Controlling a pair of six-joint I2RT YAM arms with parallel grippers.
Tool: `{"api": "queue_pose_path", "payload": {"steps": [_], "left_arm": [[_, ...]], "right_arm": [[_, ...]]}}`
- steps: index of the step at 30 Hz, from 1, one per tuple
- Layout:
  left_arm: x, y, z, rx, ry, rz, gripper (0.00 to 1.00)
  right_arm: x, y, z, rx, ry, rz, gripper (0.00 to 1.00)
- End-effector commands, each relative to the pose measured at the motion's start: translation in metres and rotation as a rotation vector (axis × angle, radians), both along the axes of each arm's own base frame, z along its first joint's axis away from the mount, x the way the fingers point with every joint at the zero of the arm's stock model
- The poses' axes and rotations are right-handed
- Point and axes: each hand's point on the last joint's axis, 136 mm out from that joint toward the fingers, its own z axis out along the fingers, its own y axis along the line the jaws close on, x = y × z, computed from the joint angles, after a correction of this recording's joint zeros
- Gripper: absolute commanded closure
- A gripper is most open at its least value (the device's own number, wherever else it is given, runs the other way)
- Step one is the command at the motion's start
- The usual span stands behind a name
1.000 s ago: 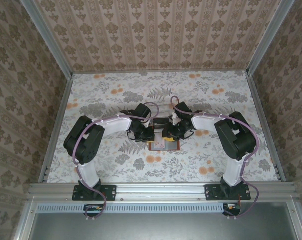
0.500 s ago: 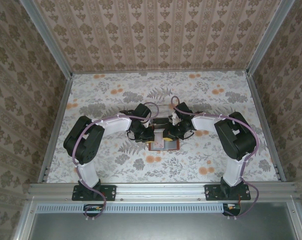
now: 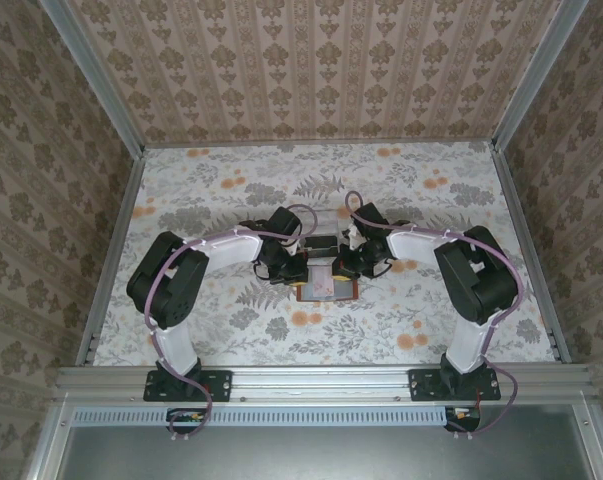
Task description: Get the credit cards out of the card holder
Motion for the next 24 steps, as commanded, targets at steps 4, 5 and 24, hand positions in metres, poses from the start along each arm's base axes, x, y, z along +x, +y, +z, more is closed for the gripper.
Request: {"api": "queue_pose_path", "payload": {"steps": [4, 5, 24], "left_arm": [[-0.018, 0.026, -0.027, 0.144, 0.071, -0.006, 0.99], [-0.017, 0.026, -0.027, 0.144, 0.069, -0.008, 0.99], [-0.017, 0.025, -0.026, 0.140, 0.069, -0.017, 0.99]], "right_arm": [[-0.003, -0.026, 0.010, -0.145, -0.035, 0.015, 0.99], [-0.003, -0.028, 0.011, -0.160, -0.037, 0.017, 0.99], [-0.008, 0.004, 0.001, 0.057, -0.017, -0.051, 0.69]]}}
